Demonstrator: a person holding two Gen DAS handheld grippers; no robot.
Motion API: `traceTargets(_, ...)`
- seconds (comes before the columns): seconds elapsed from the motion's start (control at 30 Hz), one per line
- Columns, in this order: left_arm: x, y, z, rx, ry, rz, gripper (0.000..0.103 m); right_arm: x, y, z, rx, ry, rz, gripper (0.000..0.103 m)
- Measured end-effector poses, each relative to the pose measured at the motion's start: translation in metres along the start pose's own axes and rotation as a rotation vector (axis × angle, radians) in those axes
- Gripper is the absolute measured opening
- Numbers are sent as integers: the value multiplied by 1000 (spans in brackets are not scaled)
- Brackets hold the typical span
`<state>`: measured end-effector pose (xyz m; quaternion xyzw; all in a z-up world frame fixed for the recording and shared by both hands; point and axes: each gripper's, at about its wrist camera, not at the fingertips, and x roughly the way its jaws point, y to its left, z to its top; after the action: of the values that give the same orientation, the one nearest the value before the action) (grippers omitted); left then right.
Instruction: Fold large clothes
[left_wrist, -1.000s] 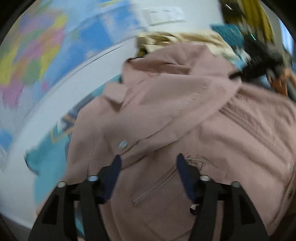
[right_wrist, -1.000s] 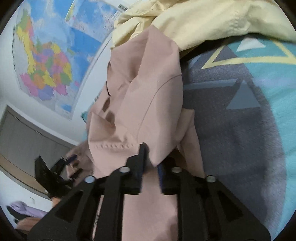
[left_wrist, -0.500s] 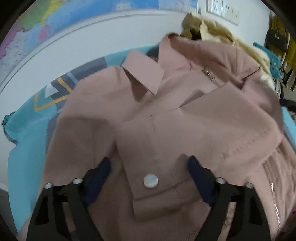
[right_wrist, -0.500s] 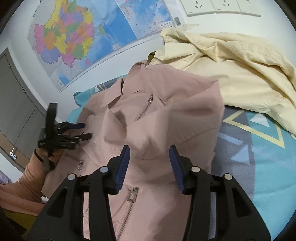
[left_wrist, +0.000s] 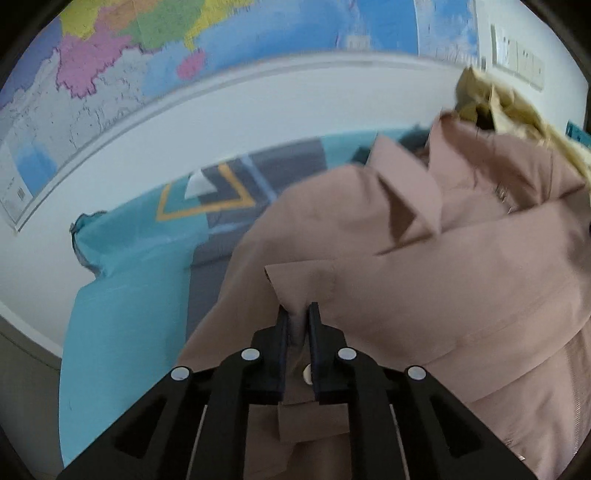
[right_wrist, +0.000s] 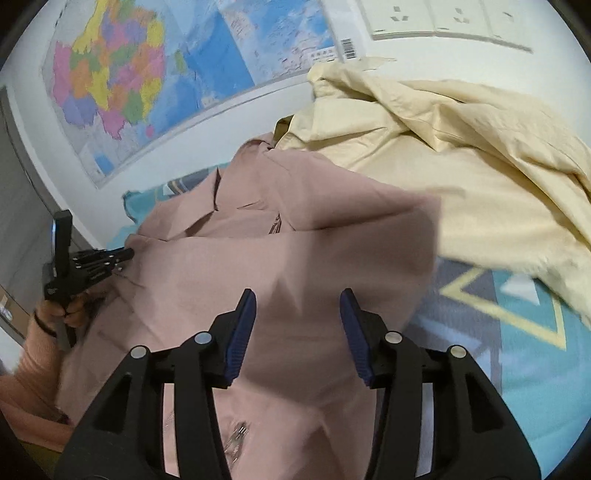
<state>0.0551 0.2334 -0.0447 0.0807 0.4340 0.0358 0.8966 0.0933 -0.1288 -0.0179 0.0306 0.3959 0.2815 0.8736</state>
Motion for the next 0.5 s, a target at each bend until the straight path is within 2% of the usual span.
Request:
traceTargets(0.03, 3, -1, -1, 7, 5, -6, 12, 9, 1, 2, -12, 13, -9, 47)
traceTargets(0.1, 7, -3, -3, 1, 8, -19, 24, 27, -1, 5, -23, 47, -42, 46)
traceTargets(0.2, -1, 1, -3, -27, -7, -89, 53, 57, -10, 6, -40, 112, -173, 41)
traceTargets(0.3, -27, 12, -7, -29, -71, -97, 58, 59, -16, 7, -12, 117, -189, 41)
traceTargets(0.33, -37, 17, -9, -30, -92, -87, 65, 58, -15, 7, -10, 119, -197, 41)
traceTargets(0.4, -63, 33, -18, -35, -142, -48, 67, 52, -9, 8, -15, 112, -206, 46)
traceTargets(0.43, -75, 41, -25, -39, -162, -31, 73, 46, -3, 8, -23, 104, -179, 48)
traceTargets(0.5, -95, 55, -38, -54, -191, 18, 78, 37, 14, 9, -64, 84, -141, 50)
